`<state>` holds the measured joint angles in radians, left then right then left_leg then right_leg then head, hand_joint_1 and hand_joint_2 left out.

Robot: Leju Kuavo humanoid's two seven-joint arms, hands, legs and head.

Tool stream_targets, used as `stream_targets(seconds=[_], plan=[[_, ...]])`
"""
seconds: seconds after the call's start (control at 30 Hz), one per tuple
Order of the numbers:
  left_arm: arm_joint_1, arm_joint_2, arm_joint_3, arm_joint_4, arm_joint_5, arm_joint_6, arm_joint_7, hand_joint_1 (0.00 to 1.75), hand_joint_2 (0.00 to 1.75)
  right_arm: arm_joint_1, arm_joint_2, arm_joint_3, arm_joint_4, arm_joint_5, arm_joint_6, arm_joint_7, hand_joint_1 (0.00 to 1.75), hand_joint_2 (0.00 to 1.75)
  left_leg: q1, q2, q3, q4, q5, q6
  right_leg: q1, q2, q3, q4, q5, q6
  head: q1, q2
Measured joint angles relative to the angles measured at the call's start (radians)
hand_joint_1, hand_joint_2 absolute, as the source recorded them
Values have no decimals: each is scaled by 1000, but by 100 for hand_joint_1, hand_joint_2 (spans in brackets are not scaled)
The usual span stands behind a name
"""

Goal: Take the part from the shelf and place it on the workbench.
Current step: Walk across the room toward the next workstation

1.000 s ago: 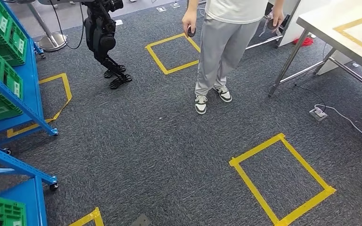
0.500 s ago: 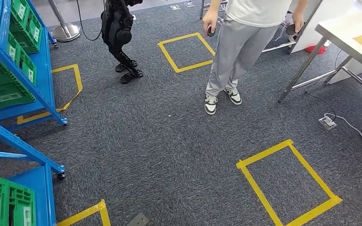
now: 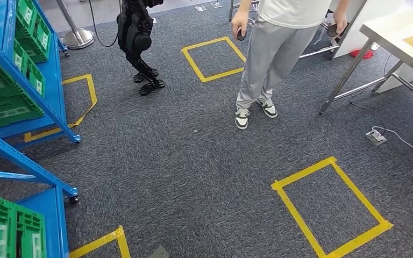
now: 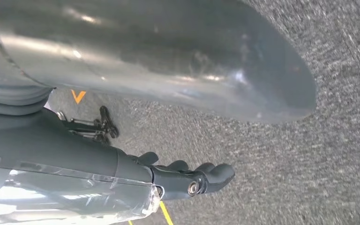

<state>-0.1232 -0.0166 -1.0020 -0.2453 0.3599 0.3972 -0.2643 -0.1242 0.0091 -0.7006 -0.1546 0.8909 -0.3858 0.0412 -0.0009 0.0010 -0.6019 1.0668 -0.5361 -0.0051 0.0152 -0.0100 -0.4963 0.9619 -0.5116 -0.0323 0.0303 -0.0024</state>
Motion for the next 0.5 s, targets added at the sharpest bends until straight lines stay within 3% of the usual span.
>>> stream_targets(seconds=[0.1,0.13,0.17,0.2,0.27,0.33,0.4,0.47,0.5], plan=[[-2,0,1,0,6,-2,12,0,0,1,2,0,0,-2,8,0,0,0,7,-5,-71,158,-90,-18,-7,-3,-2,-10,11,3,-2,0],[-2,1,1,0,7,-3,15,0,0,1,2,0,1,-2,9,0,0,0,12,-4,-86,196,-101,-25,-10,-3,-4,-8,12,5,-3,0],[-1,1,1,1,7,-3,17,0,0,2,2,0,1,-2,11,0,0,0,17,-3,-86,203,-94,-31,-13,-4,-5,-5,11,8,-3,0],[-2,1,1,1,8,-4,18,0,0,2,2,0,1,-2,12,-1,0,0,23,-2,-68,175,-69,-38,-17,-3,-6,0,8,14,-3,0],[-3,0,1,1,8,-5,19,0,0,2,2,0,1,-2,15,-1,0,0,33,4,-3,64,-15,-55,-25,-1,-11,21,-4,33,-5,0],[-5,0,1,1,8,-6,19,0,0,0,-1,0,0,-2,16,-1,0,0,37,7,32,-3,-4,-49,-26,2,-22,47,-17,51,-8,0],[-5,-1,1,1,8,-8,19,0,0,-1,-1,0,0,-3,16,-1,0,0,34,6,30,-5,-10,-23,-26,3,-29,57,-20,59,-6,0],[-4,-1,1,1,8,-8,19,0,0,0,0,1,0,-3,16,-2,0,0,31,5,27,-6,-5,-7,-29,3,-33,65,-29,63,-2,0],[-5,-1,1,1,9,-10,19,0,0,1,0,1,0,-3,16,-2,0,0,31,5,25,-6,-2,-1,-31,3,-42,88,-49,66,-1,0]])
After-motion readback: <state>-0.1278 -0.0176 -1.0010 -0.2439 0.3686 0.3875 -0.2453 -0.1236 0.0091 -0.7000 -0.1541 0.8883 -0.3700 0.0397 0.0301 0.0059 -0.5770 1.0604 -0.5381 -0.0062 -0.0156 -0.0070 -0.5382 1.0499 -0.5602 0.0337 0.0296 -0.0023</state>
